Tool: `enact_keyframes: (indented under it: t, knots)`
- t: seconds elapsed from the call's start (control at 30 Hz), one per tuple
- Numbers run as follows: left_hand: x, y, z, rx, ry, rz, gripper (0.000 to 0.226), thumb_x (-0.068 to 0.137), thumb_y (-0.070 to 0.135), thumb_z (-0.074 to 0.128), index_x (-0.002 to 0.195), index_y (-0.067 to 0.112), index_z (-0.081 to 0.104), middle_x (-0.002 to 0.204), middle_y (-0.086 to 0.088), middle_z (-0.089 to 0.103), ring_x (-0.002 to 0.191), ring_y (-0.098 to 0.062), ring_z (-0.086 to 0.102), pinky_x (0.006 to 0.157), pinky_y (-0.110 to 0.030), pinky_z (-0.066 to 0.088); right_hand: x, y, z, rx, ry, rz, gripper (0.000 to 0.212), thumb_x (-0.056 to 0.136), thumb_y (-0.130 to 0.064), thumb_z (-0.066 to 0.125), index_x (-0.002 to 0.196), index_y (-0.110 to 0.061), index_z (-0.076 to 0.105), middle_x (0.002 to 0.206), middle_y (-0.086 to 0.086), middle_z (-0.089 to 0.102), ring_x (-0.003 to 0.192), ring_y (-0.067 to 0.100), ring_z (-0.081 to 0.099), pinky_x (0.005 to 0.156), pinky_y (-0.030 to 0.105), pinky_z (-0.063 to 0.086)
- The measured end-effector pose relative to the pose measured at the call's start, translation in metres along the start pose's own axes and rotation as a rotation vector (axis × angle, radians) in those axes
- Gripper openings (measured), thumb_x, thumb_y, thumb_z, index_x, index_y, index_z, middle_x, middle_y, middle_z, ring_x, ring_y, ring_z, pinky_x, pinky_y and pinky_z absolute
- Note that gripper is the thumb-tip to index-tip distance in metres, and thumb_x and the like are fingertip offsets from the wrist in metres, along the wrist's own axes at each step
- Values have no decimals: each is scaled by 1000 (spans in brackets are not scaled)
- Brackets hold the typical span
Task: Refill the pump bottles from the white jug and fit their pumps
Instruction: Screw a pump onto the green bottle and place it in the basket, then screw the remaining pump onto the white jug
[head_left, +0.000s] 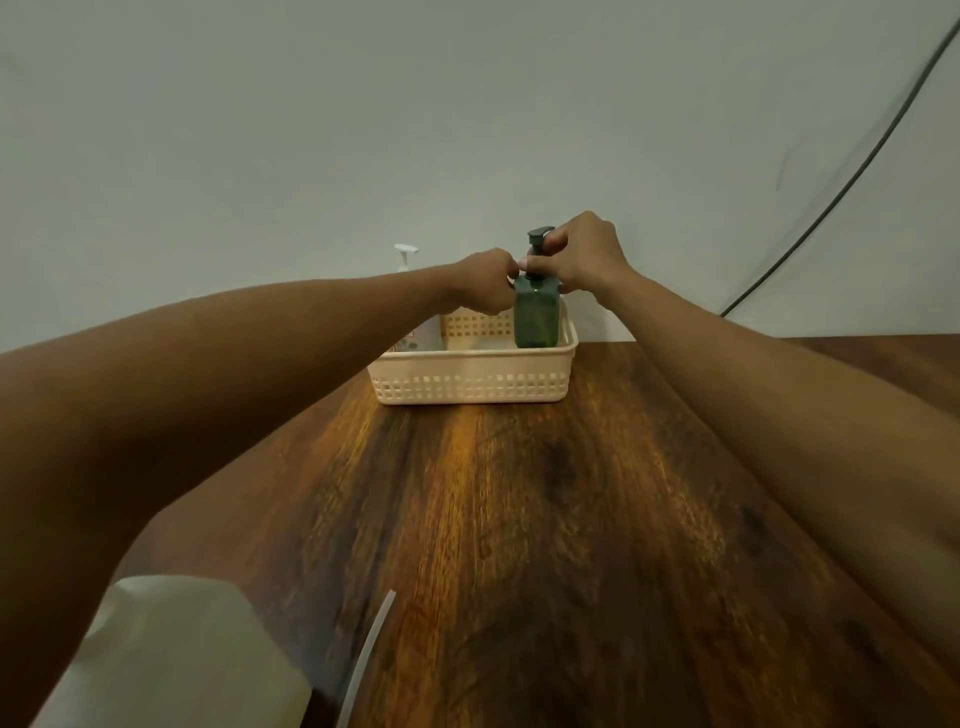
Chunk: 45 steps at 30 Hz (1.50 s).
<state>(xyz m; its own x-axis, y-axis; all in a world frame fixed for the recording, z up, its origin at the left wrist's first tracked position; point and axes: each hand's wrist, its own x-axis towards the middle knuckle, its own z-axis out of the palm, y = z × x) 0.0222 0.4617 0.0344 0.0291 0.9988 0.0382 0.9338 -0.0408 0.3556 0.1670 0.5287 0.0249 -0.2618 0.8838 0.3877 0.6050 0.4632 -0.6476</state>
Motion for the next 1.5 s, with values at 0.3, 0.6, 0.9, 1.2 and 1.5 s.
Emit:
enact_keyframes:
  t: [0.3, 0.6, 0.9, 1.2, 1.5]
  knots:
    - [-1, -6, 11, -100, -141, -35, 36, 96, 7, 56, 132, 3, 60, 123, -14, 66, 117, -28, 62, 102, -39, 53, -4, 13, 9, -7, -15, 2, 37, 85, -34, 90, 112, -9, 84, 114, 10, 79, 103, 24, 74, 93, 39, 63]
    - [-12, -8, 1, -211, -226, -78, 72, 96, 17, 68, 158, 11, 31, 157, -13, 45, 143, -28, 45, 118, -43, 40, -6, 6, 1, 12, -110, 28, 59, 92, -39, 82, 137, -4, 68, 136, 14, 72, 123, 31, 68, 105, 42, 58]
    - [-133, 0, -77, -320, -10, 111, 59, 97, 32, 69, 150, 18, 48, 145, 2, 59, 125, -13, 60, 94, -23, 53, -58, -26, -50, 6, -28, 11, 74, 90, -45, 82, 151, -15, 53, 145, 7, 64, 128, 26, 62, 99, 35, 51]
    - [-306, -32, -77, -416, 189, 158, 61, 87, 63, 68, 140, 37, 56, 132, 20, 66, 122, -4, 63, 102, -37, 54, -203, -85, -88, -21, -125, -364, 40, 94, -32, 80, 132, -26, 74, 134, -5, 72, 118, 10, 67, 98, 34, 60]
    - [-425, -59, -23, -547, 296, 68, 72, 77, 82, 60, 141, 49, 51, 137, 21, 62, 126, -2, 59, 107, -44, 49, -362, -121, -53, -147, -523, -660, 38, 95, -23, 78, 131, -34, 73, 129, -15, 72, 114, 0, 67, 100, 28, 60]
